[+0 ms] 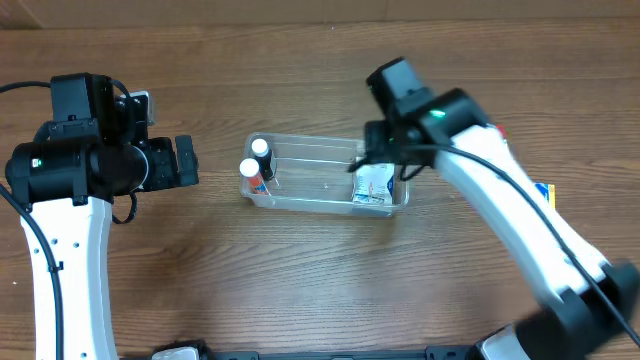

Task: Pack container
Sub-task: 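Lower the white box into the container's right end and release, then grasp the blue-yellow VapoDrops box with the right gripper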

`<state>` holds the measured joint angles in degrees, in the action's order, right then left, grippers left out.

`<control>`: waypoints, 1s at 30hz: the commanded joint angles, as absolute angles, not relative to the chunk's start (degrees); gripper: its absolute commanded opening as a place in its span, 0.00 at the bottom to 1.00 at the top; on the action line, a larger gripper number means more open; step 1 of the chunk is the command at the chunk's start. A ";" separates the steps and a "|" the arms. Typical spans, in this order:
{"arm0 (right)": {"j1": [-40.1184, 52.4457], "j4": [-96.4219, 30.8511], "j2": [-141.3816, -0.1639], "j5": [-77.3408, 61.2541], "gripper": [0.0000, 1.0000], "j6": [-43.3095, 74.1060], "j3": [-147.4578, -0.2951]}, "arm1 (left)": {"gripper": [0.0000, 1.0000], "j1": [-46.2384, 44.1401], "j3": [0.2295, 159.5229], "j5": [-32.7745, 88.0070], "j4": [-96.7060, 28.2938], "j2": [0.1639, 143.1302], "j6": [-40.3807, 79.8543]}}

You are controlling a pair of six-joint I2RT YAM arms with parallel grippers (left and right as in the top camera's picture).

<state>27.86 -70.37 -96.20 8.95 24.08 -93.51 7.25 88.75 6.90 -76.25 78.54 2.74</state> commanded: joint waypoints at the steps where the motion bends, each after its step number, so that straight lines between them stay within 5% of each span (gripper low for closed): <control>1: 22.35 -73.34 -87.02 15.81 0.83 28.82 -96.09 | 1.00 7.49 88.55 7.11 -76.31 77.87 1.26; 4: 13.67 -77.30 -84.47 15.79 1.00 28.69 -96.09 | 1.00 7.49 88.55 7.11 -76.36 77.87 1.26; 9: -7.79 -80.31 -85.47 8.25 1.00 14.44 -93.41 | 1.00 7.49 88.55 7.11 -76.36 77.87 1.26; 15: -23.07 -71.57 -88.60 3.77 1.00 5.76 -80.60 | 1.00 7.49 88.55 7.11 -76.29 77.87 1.26; 30: -26.65 -63.24 -102.50 0.19 1.00 -4.16 -72.64 | 1.00 7.49 88.55 7.14 -76.64 77.87 1.48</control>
<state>-26.59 -63.53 -100.97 1.72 -1.28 -72.55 7.25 88.75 6.87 -76.66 78.54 2.74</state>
